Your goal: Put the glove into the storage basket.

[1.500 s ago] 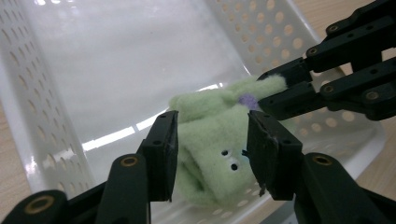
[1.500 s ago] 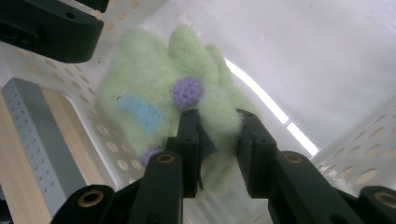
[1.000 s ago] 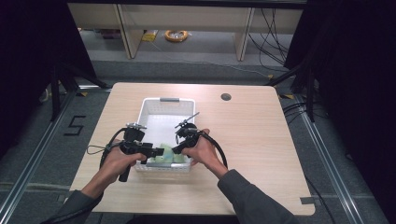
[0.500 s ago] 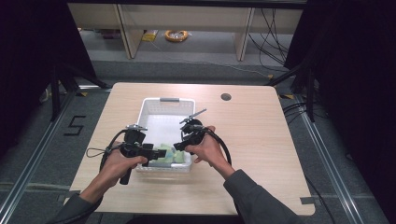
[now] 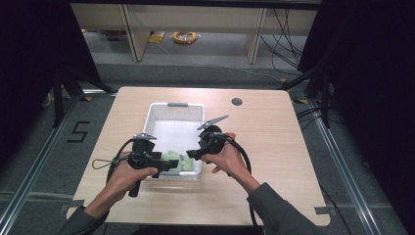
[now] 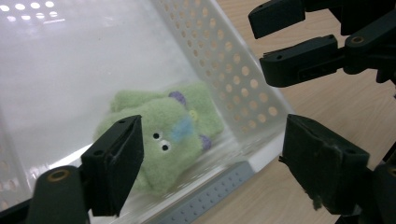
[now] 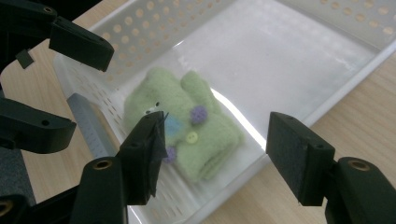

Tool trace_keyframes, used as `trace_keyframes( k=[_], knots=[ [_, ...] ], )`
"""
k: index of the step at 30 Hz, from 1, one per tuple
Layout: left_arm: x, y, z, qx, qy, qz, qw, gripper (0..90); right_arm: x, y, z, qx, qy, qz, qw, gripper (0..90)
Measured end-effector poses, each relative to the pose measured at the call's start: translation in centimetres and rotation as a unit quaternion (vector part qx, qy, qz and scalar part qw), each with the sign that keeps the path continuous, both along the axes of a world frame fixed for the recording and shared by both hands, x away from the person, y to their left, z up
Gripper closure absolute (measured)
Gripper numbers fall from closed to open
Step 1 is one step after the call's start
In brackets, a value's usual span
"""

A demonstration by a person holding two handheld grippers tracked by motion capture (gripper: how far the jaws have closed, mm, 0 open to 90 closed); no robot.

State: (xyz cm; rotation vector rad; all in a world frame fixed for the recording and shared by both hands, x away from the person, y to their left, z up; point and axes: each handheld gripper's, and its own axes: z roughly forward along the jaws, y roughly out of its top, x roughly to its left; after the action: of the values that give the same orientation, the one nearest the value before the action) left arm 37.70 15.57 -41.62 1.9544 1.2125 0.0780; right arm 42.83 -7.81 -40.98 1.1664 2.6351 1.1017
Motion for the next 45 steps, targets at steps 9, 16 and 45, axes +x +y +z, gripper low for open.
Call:
trace_keyframes(
  k=[9, 16, 45],
  knots=[
    [-0.8, -0.8, 0.2, -0.006, -0.004, -0.022, 0.9997, 15.9, -0.9, -2.0, 1.0, 0.030, -0.018, 0.021, 0.9992, 37.4],
    [-1.7, -1.6, 0.3, -0.011, -0.009, -0.034, 0.9993, 15.9, -1.6, -3.5, 1.3, 0.049, -0.024, 0.027, 0.9982, 36.7],
    [-6.0, -5.1, -0.7, -0.043, -0.030, -0.083, 0.9951, 16.0, -5.1, -10.0, 0.7, 0.094, -0.039, -0.012, 0.9948, 33.7]
  ],
)
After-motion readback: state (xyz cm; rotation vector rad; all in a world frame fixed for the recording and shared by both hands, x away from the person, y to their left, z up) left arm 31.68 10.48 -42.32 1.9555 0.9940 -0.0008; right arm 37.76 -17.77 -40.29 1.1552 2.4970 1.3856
